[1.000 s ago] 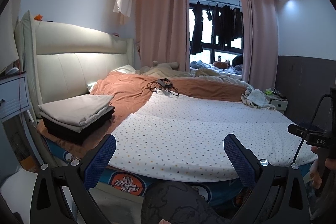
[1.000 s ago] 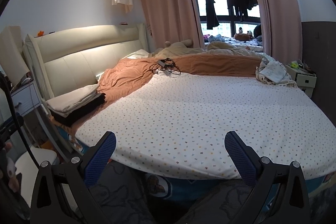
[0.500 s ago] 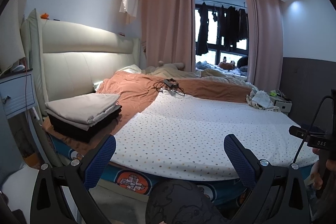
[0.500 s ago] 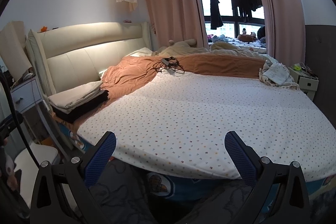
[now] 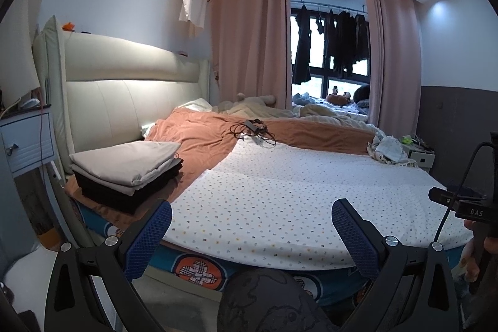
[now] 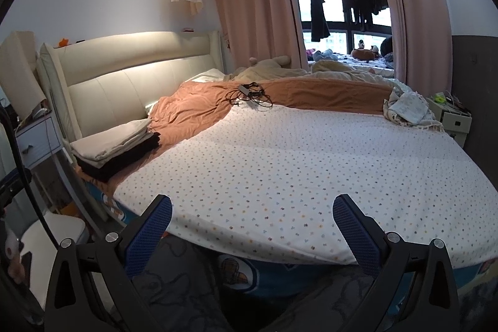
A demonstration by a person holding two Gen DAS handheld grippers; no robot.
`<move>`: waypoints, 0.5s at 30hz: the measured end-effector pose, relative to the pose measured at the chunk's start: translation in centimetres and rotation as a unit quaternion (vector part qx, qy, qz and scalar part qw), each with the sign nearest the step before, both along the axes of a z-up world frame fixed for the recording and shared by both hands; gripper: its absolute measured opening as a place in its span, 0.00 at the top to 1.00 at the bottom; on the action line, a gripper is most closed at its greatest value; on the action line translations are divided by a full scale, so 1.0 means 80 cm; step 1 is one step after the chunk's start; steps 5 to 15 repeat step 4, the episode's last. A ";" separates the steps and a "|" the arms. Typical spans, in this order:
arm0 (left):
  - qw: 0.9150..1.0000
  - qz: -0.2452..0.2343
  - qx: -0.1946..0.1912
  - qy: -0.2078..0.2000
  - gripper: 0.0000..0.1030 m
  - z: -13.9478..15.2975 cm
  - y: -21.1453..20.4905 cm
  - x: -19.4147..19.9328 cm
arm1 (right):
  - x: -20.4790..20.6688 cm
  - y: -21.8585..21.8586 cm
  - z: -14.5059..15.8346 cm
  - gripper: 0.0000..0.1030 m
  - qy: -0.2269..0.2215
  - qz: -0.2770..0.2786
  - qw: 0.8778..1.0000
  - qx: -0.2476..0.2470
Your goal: Fold large clothes
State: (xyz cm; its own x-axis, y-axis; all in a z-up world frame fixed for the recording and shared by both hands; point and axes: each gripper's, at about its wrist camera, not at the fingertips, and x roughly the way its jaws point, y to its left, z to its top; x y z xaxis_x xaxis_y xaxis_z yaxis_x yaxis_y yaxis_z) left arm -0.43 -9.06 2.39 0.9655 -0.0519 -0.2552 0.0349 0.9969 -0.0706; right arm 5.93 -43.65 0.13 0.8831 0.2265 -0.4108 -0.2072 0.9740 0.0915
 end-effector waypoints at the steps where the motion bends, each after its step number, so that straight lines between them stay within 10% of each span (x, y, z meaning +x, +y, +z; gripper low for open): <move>1: 1.000 0.000 0.000 -0.001 0.00 0.000 0.000 0.000 | 0.000 0.000 0.000 0.00 0.000 -0.001 1.000 -0.001; 15: 1.000 -0.002 -0.003 0.002 0.00 0.000 0.000 -0.001 | 0.001 -0.004 -0.001 0.00 0.001 -0.001 1.000 0.002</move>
